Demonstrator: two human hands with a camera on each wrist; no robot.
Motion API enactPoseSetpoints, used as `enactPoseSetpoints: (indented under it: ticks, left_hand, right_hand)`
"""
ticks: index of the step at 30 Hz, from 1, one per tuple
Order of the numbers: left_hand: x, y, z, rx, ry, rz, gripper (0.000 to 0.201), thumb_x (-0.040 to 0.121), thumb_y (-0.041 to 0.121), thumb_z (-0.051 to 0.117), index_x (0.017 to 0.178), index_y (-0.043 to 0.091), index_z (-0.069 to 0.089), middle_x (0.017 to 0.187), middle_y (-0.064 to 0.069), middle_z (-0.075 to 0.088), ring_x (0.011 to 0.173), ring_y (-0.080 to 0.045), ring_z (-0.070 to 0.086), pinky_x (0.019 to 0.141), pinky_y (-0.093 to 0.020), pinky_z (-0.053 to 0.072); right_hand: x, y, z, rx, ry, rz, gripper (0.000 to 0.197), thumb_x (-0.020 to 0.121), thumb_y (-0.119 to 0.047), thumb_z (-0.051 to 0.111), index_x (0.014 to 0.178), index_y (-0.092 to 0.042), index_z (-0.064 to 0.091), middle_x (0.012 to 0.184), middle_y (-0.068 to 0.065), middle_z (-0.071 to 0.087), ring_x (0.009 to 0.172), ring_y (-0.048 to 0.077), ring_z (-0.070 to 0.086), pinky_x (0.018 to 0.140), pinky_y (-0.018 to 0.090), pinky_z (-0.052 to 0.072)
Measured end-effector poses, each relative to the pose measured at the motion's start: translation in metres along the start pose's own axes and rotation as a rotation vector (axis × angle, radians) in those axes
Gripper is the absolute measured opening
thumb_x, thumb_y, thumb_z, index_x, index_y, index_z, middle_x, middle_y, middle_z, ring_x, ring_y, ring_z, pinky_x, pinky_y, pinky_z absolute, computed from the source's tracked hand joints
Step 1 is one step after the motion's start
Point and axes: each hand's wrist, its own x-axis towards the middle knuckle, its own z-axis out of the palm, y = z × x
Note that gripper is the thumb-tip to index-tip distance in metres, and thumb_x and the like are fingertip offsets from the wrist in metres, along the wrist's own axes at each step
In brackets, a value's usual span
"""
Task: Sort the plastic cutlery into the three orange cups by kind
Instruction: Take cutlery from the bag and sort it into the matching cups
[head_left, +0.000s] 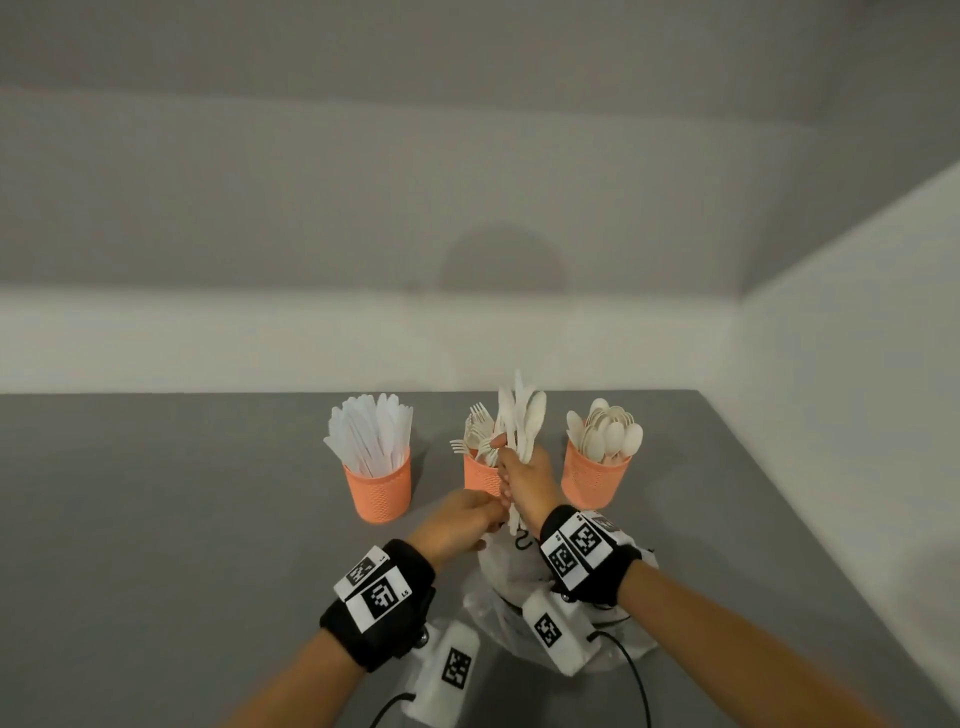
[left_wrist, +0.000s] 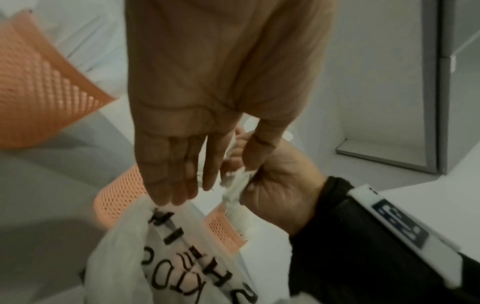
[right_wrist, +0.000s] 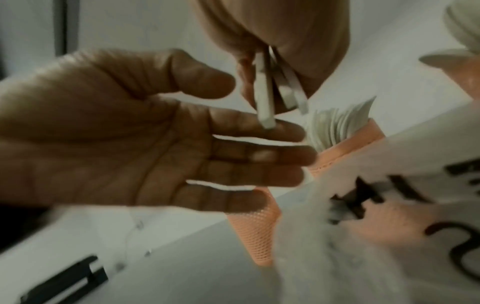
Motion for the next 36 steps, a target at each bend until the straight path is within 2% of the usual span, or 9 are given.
enactPoseSetpoints:
  ticks: [3, 7, 13, 16, 19, 22, 28, 31, 36]
  left_hand:
    - [-0.001, 0.007, -0.007, -0.090, 0.196, 0.172, 0.016, 0.093, 0.015, 0.051, 0.108, 0.009, 0.055, 0.093, -0.002, 0.057, 0.080, -0.011, 0.054, 0.061, -0.014, 0.048]
    - [0.005, 0.019, -0.013, -0.272, 0.395, 0.282, 0.024, 0.093, 0.016, 0.052, 0.113, 0.004, 0.053, 0.087, -0.001, 0.057, 0.078, -0.016, 0.057, 0.068, -0.027, 0.050]
    - [0.013, 0.030, -0.028, -0.369, 0.406, 0.269, 0.015, 0.097, 0.018, 0.043, 0.105, 0.010, 0.054, 0.084, 0.004, 0.056, 0.071, -0.008, 0.052, 0.050, -0.013, 0.046]
    - [0.016, 0.027, -0.036, -0.331, 0.367, 0.233, 0.012, 0.095, 0.015, 0.046, 0.091, 0.013, 0.057, 0.079, 0.003, 0.055, 0.069, -0.008, 0.048, 0.057, -0.017, 0.039]
    - [0.016, 0.024, -0.042, -0.339, 0.364, 0.233, 0.017, 0.093, 0.014, 0.052, 0.077, 0.014, 0.057, 0.067, 0.002, 0.052, 0.056, -0.005, 0.046, 0.047, -0.011, 0.037]
    - [0.018, 0.027, -0.052, -0.344, 0.404, 0.241, 0.021, 0.093, 0.015, 0.052, 0.073, 0.014, 0.054, 0.069, -0.001, 0.052, 0.062, -0.010, 0.048, 0.057, -0.019, 0.040]
    - [0.011, 0.050, -0.119, -0.352, 0.822, 0.455, 0.020, 0.096, 0.011, 0.045, 0.077, 0.019, 0.045, 0.070, -0.004, 0.056, 0.048, -0.002, 0.059, 0.050, -0.017, 0.051]
    - [0.000, 0.056, -0.148, -0.182, 1.031, 0.611, 0.014, 0.093, 0.008, 0.048, 0.085, 0.019, 0.046, 0.066, -0.001, 0.056, 0.048, 0.000, 0.059, 0.059, -0.023, 0.053]
    - [-0.002, 0.044, -0.150, 0.246, 1.045, 0.664, 0.025, 0.091, 0.006, 0.048, 0.116, 0.007, 0.049, 0.083, -0.006, 0.061, 0.069, -0.024, 0.060, 0.072, -0.030, 0.048]
  right_hand:
    - [0.000, 0.006, -0.004, -0.226, -0.007, -0.084, 0.015, 0.089, -0.003, 0.044, 0.095, -0.009, 0.057, 0.067, 0.001, 0.056, 0.057, 0.012, 0.048, 0.052, 0.020, 0.039]
    - [-0.005, 0.013, -0.006, -0.357, -0.085, -0.181, 0.020, 0.090, -0.004, 0.045, 0.101, -0.015, 0.058, 0.086, 0.002, 0.061, 0.083, 0.019, 0.056, 0.075, 0.027, 0.044]
    - [-0.013, 0.009, -0.007, -0.370, -0.238, -0.206, 0.027, 0.090, 0.003, 0.042, 0.083, -0.019, 0.057, 0.074, -0.001, 0.055, 0.066, 0.006, 0.051, 0.057, 0.006, 0.038]
    - [-0.018, 0.005, -0.009, -0.274, -0.351, 0.001, 0.024, 0.093, -0.007, 0.045, 0.080, -0.023, 0.057, 0.055, -0.002, 0.039, 0.034, 0.001, 0.035, 0.035, 0.013, 0.028]
    - [-0.020, -0.003, -0.013, -0.159, -0.475, 0.185, 0.012, 0.094, -0.021, 0.050, 0.086, -0.022, 0.060, 0.045, -0.006, 0.035, 0.029, 0.002, 0.024, 0.031, 0.013, 0.019]
    - [-0.018, -0.007, -0.014, -0.154, -0.565, 0.240, 0.012, 0.095, -0.026, 0.049, 0.095, -0.020, 0.059, 0.042, -0.010, 0.038, 0.029, 0.001, 0.025, 0.030, 0.013, 0.021]
    - [-0.018, -0.006, -0.013, -0.298, -0.609, 0.219, 0.015, 0.095, -0.032, 0.049, 0.092, -0.020, 0.057, 0.039, -0.011, 0.033, 0.029, 0.000, 0.025, 0.029, 0.012, 0.021]
    - [-0.016, -0.006, -0.009, -0.325, -0.557, 0.219, 0.020, 0.095, -0.035, 0.047, 0.087, -0.019, 0.055, 0.049, -0.006, 0.031, 0.030, 0.001, 0.024, 0.030, 0.013, 0.021]
    - [-0.009, -0.004, -0.002, -0.234, -0.483, 0.339, 0.029, 0.095, -0.041, 0.038, 0.092, -0.018, 0.056, 0.054, -0.002, 0.029, 0.032, 0.003, 0.024, 0.031, 0.013, 0.020]
